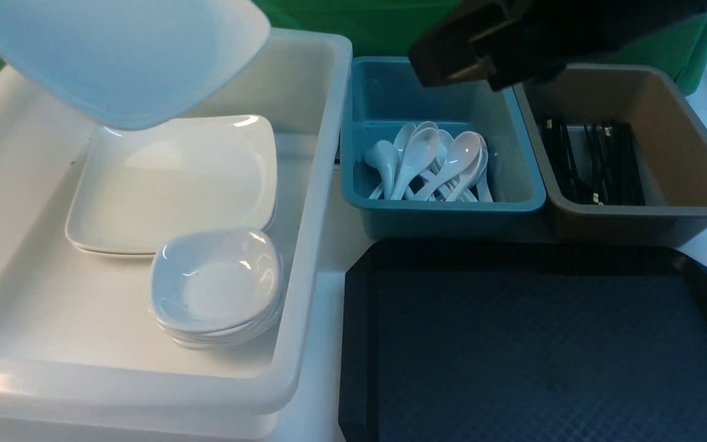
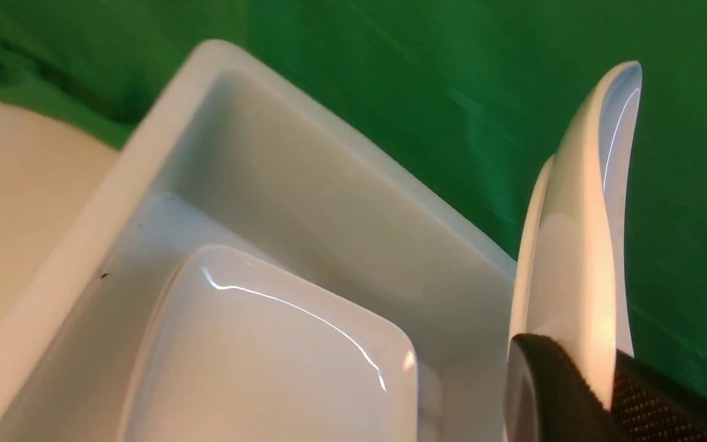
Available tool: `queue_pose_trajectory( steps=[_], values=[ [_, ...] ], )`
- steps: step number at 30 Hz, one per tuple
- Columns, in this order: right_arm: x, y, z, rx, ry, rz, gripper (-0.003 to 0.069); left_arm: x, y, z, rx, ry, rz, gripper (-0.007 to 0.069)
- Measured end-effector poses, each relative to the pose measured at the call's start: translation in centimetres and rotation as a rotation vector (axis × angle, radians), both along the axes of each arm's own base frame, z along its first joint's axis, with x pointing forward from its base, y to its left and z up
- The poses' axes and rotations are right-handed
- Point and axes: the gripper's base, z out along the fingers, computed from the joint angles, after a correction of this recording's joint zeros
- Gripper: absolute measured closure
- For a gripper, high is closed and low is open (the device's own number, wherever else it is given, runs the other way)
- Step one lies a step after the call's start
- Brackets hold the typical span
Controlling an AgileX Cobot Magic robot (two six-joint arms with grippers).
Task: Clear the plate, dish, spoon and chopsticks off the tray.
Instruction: Use the left arm to put the plate into the large storage box on the left
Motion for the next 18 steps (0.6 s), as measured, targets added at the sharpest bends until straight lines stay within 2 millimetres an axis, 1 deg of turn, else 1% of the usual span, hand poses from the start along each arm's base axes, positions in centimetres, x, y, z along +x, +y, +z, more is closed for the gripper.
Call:
queue_pose_trajectory(
  steps=[1, 2, 5, 6, 7, 8, 10, 12, 13, 14, 15, 16, 18],
  values=[
    [0.1, 0.1, 0.0, 0.002, 0.000, 0.000, 0.0635, -0.1, 0.1, -0.5, -0.012, -0.001, 0.015, 0.0596],
    [0.6, 0.5, 0.1, 0.011, -0.009, -0.006, 0.0635, -0.2, 0.1, -3.0, -0.066, 0.002, 0.072, 0.0596],
    [1.6, 1.2, 0.2, 0.032, -0.029, -0.016, 0.0635, -0.5, -0.5, -7.0, -0.113, 0.019, 0.137, 0.0596],
    [1.7, 1.3, 0.1, 0.030, -0.027, -0.016, 0.0635, -0.5, -0.5, -7.2, -0.125, 0.021, 0.147, 0.0596],
    [2.4, 1.8, -0.1, 0.029, -0.024, -0.017, 0.0635, -0.7, -1.0, -8.9, -0.131, 0.033, 0.187, 0.0596],
    [2.7, 2.1, -0.3, 0.025, -0.020, -0.017, 0.0635, -0.9, -1.2, -9.7, -0.139, 0.041, 0.218, 0.0596],
    [3.4, 2.6, -0.8, 0.014, -0.008, -0.015, 0.0635, -1.0, -1.4, -10.9, -0.140, 0.055, 0.269, 0.0596],
    [3.7, 2.9, -1.0, 0.008, -0.001, -0.014, 0.0635, -1.0, -1.5, -11.2, -0.136, 0.058, 0.283, 0.0596],
    [4.2, 3.2, -1.5, 0.001, 0.008, -0.013, 0.0635, -0.7, -1.7, -11.8, -0.130, 0.071, 0.307, 0.0595],
    [4.2, 3.3, -1.5, 0.000, 0.009, -0.013, 0.0635, -0.7, -1.7, -11.9, -0.134, 0.072, 0.312, 0.0595],
    [4.5, 3.6, -1.9, -0.006, 0.018, -0.013, 0.0635, -0.2, -2.1, -12.7, -0.143, 0.093, 0.327, 0.0595],
    [4.6, 3.6, -1.9, -0.006, 0.019, -0.013, 0.0635, -0.1, -2.1, -12.8, -0.147, 0.096, 0.326, 0.0595],
    [4.7, 3.7, -2.1, -0.012, 0.024, -0.013, 0.0635, 0.7, -2.9, -14.2, -0.169, 0.140, 0.326, 0.0595]
  ],
)
